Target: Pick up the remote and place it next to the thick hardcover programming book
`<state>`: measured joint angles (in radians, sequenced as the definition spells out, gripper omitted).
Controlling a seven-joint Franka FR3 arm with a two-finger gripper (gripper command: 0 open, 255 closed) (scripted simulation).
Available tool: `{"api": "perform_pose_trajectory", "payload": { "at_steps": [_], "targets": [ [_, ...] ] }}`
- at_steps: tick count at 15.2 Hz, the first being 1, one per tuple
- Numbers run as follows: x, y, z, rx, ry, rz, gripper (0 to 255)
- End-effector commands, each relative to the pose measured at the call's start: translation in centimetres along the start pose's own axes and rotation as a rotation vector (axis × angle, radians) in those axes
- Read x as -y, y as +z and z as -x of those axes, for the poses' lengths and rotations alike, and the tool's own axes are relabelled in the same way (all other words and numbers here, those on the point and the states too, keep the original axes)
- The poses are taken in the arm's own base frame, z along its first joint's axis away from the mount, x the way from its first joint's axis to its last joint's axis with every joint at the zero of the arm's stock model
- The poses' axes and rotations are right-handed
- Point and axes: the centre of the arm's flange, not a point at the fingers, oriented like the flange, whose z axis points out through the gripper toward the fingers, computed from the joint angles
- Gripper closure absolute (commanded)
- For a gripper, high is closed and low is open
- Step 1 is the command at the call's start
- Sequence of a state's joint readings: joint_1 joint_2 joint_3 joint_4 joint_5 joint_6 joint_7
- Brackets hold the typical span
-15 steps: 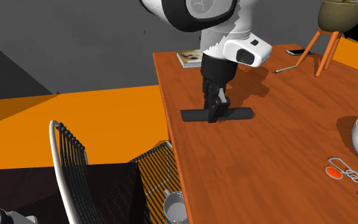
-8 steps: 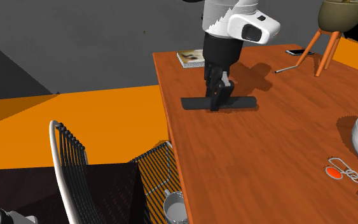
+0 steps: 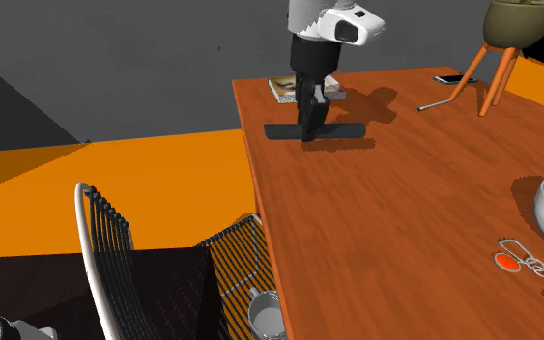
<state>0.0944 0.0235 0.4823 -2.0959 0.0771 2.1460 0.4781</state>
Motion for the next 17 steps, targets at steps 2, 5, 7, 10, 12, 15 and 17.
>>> {"api": "perform_pose_trajectory", "payload": {
  "at_steps": [2,5,7,10,12,15,17],
  "targets": [
    [3.8,0.2,0.2,-0.001,0.002,0.0,255],
    [7.7,0.5,0.6,-0.001,0.002,0.0,255],
    [10.3,0.7,0.9,-0.001,0.002,0.0,255],
    [14.2,1.0,1.3,-0.001,0.002,0.0,255],
    [16.9,1.3,1.6,-0.001,0.002,0.0,255],
    [20.8,1.6,2.0,-0.001,0.002,0.0,255],
    [24.2,1.9,2.4,-0.001,0.002,0.0,255]
  ]
}}
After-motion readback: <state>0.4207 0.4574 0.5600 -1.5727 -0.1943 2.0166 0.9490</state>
